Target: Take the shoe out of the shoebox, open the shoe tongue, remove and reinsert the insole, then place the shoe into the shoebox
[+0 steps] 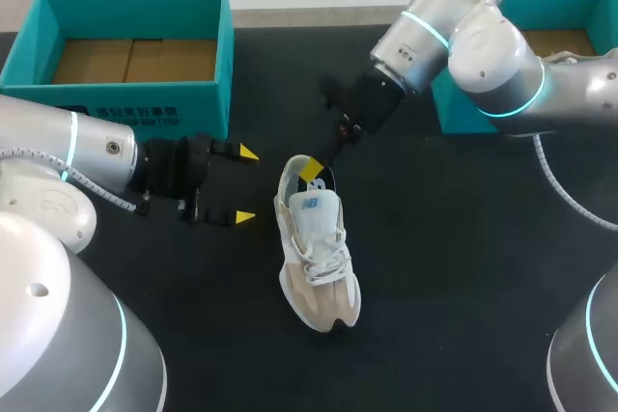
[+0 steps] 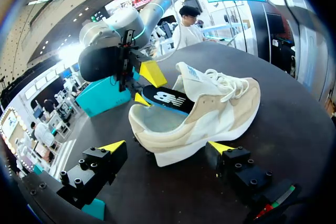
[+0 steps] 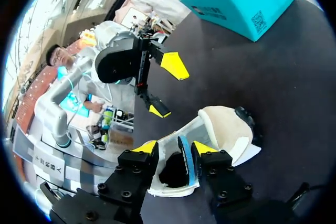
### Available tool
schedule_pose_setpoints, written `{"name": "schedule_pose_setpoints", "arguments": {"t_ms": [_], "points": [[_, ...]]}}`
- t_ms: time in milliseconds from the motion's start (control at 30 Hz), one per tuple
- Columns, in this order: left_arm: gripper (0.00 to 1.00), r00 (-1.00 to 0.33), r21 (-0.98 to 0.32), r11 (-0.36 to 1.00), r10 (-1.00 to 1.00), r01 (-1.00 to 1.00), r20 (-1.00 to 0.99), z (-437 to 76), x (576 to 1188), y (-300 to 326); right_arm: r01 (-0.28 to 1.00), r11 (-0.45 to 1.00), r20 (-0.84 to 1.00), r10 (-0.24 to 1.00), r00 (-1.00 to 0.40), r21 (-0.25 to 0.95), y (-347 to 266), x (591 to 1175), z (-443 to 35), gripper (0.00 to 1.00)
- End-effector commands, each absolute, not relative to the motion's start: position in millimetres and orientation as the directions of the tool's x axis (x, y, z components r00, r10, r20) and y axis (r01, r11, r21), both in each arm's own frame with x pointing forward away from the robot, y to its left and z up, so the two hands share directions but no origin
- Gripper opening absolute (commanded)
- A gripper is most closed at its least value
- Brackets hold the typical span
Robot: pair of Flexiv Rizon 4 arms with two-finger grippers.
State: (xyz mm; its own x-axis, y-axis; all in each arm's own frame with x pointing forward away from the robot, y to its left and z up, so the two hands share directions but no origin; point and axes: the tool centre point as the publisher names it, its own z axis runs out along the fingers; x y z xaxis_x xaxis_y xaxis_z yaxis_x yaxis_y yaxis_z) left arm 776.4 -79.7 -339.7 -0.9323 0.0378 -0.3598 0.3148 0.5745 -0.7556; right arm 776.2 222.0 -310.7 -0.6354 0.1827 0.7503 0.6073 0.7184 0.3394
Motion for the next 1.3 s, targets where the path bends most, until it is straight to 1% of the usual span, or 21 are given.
{"name": "schedule_pose_setpoints", "arguments": {"t_ms": [33, 233, 367, 467, 533, 567, 600, 1100, 1300], "points": [[1.00, -0.932, -0.754, 0.577, 0.039, 0.314, -0.359, -339.7, 776.0, -80.2, 0.609, 0.711, 0.728, 0.201, -0.656, 0.352, 213.6, 773.8, -299.4, 0.40], [1.00, -0.932, -0.754, 0.577, 0.039, 0.314, -0.359, -339.7, 776.0, -80.2, 0.619, 0.701, 0.729, 0.208, -0.652, 0.354, 208.3, 773.3, -301.7, 0.40], [1.00, -0.932, -0.754, 0.577, 0.039, 0.314, -0.359, -339.7, 776.0, -80.2, 0.630, 0.691, 0.733, 0.214, -0.646, 0.354, 205.5, 772.0, -305.6, 0.35], [1.00, -0.932, -0.754, 0.577, 0.039, 0.314, -0.359, -339.7, 776.0, -80.2, 0.635, 0.686, 0.738, 0.213, -0.641, 0.354, 205.7, 773.2, -310.5, 0.27], [1.00, -0.932, -0.754, 0.577, 0.039, 0.314, -0.359, -339.7, 776.0, -80.2, 0.637, 0.686, 0.741, 0.211, -0.638, 0.352, 206.6, 774.3, -313.5, 0.19], [1.00, -0.932, -0.754, 0.577, 0.039, 0.314, -0.359, -339.7, 776.0, -80.2, 0.636, 0.686, 0.740, 0.210, -0.639, 0.354, 207.9, 775.3, -313.9, 0.05], [1.00, -0.932, -0.754, 0.577, 0.039, 0.314, -0.359, -339.7, 776.0, -80.2, 0.633, 0.688, 0.741, 0.207, -0.639, 0.354, 209.2, 776.0, -314.4, 0.00], [1.00, -0.932, -0.754, 0.577, 0.039, 0.314, -0.359, -339.7, 776.0, -80.2, 0.569, 0.738, 0.758, 0.121, -0.641, 0.363, 239.2, 786.2, -326.3, 0.00], [1.00, -0.932, -0.754, 0.577, 0.039, 0.314, -0.359, -339.7, 776.0, -80.2, 0.564, 0.743, 0.765, 0.112, -0.634, 0.359, 242.8, 783.9, -328.0, 0.00]]}}
